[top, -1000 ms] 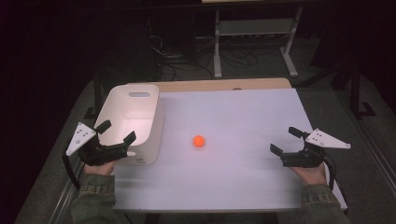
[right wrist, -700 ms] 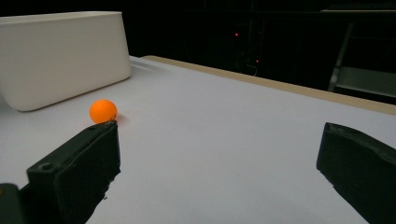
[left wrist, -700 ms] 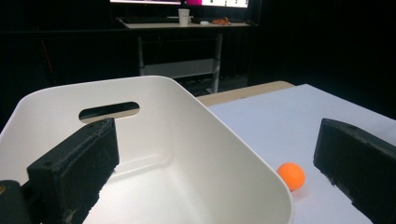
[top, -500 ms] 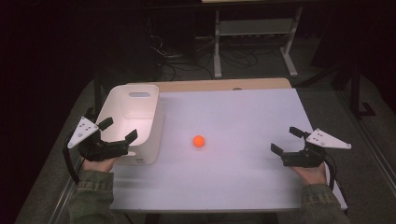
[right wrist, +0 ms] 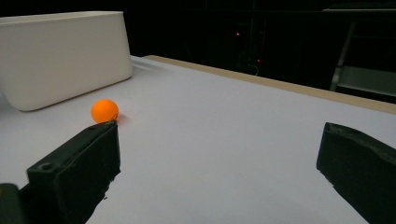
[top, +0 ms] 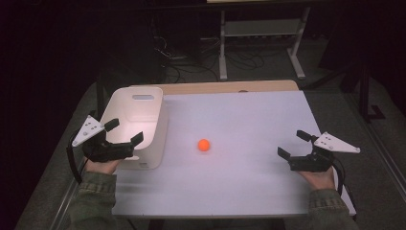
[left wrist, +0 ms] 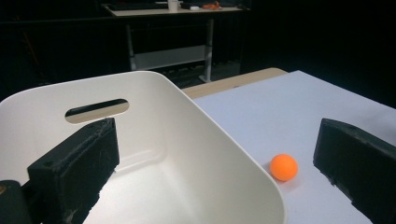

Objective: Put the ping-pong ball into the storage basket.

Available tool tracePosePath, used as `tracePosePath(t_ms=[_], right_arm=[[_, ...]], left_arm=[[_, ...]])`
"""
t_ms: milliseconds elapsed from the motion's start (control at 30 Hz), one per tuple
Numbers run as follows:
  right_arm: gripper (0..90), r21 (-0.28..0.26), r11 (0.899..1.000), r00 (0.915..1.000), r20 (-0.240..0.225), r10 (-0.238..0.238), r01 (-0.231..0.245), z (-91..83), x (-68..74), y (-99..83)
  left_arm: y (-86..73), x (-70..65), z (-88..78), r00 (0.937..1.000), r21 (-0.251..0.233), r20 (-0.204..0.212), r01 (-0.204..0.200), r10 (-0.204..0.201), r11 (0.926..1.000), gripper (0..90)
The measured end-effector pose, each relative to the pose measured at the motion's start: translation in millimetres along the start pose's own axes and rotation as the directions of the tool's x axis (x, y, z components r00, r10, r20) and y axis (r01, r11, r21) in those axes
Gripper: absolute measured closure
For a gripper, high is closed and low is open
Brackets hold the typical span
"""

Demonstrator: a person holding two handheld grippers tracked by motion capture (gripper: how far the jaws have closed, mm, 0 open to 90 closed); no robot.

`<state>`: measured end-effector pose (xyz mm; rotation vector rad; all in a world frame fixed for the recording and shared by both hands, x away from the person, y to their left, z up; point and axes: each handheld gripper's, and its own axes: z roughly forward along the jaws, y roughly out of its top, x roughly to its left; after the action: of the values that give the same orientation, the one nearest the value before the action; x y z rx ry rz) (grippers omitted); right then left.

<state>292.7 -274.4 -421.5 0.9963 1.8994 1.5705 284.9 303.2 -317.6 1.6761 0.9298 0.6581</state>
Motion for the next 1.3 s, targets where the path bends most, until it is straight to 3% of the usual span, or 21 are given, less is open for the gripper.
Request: tracePosePath(t_ms=[567, 1300], right_arm=[[0.0, 0.002, 1.0, 1.0, -0.004, -0.001, 0.002, 0.6, 0.3, -0.2], [0.0, 0.003, 1.0, 1.0, -0.005, -0.004, 0.004, 0.2, 0.7, -0.1]], left_arm=[[15.3, 3.7, 7.9, 0.9945, 0.097, 0.102, -0.035, 0.025, 0.9947, 0.0], [29.8, 3.4, 20.1, 0.9861, 0.176, 0.158, -0.079, 0.051, 0.9812, 0.0]])
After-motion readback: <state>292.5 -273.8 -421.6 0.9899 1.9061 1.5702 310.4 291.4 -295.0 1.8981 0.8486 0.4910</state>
